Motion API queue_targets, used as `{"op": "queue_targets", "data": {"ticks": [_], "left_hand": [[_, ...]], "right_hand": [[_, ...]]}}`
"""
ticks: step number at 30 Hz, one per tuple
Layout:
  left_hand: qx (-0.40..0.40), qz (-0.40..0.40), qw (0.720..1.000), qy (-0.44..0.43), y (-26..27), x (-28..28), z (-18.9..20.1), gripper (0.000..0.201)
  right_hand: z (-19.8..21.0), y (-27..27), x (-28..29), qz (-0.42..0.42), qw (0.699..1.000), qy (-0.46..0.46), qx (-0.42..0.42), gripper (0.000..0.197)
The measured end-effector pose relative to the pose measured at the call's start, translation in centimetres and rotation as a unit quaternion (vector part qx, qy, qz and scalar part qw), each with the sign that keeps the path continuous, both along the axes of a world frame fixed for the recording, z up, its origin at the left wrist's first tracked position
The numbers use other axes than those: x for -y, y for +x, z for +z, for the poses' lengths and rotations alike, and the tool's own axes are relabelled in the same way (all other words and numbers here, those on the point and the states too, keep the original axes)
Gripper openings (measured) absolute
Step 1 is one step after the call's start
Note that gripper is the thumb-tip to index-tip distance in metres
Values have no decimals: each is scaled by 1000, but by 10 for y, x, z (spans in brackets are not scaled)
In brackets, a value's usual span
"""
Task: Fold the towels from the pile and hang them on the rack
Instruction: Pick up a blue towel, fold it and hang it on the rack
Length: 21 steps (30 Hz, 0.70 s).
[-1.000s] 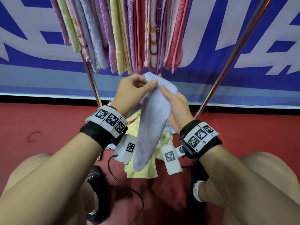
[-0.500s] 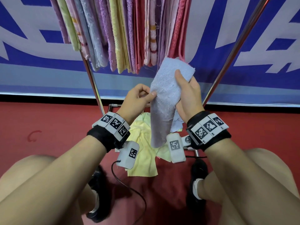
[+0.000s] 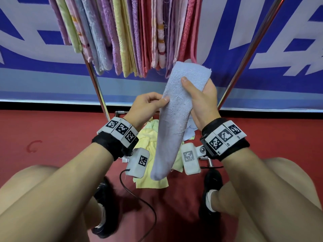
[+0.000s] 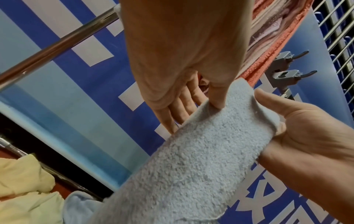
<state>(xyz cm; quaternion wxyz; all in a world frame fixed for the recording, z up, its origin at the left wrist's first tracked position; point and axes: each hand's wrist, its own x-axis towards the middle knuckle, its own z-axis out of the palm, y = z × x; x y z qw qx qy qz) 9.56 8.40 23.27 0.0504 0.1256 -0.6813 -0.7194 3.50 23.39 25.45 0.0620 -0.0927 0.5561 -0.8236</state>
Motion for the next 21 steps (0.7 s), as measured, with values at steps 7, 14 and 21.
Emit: {"op": "queue_targets", "data": {"ticks": [7, 14, 21], "left_hand": [[-26, -81, 996, -22, 3, -3, 4, 11], [32, -108, 994, -12, 2, 0, 7, 25], [-18, 6, 1000, -24, -2, -2, 18, 20]], "right_hand": [[0, -4, 0, -12, 1000, -3, 7, 31], [2, -21, -7, -11, 999, 49, 18, 33], [-18, 1, 1, 167, 963, -26, 212, 76]]}}
